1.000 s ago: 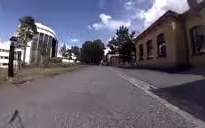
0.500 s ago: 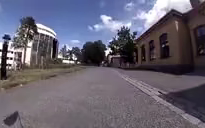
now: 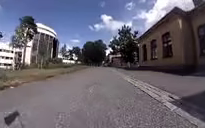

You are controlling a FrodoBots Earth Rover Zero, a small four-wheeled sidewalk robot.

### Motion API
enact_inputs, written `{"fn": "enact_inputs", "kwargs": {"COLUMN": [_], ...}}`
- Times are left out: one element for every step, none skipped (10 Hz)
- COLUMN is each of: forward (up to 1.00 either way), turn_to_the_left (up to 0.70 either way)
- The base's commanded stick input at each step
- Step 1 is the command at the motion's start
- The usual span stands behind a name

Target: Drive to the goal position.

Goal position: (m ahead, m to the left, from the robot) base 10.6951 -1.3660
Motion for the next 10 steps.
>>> {"fn": "enact_inputs", "kwargs": {"forward": [0.85, 0.85, 0.85, 0.85, 0.85, 0.85, 0.85, 0.85, 0.85, 0.85], "turn_to_the_left": [0.00, 0.00, 0.00, 0.00, 0.00, 0.00, 0.00, 0.00, 0.00, 0.00]}}
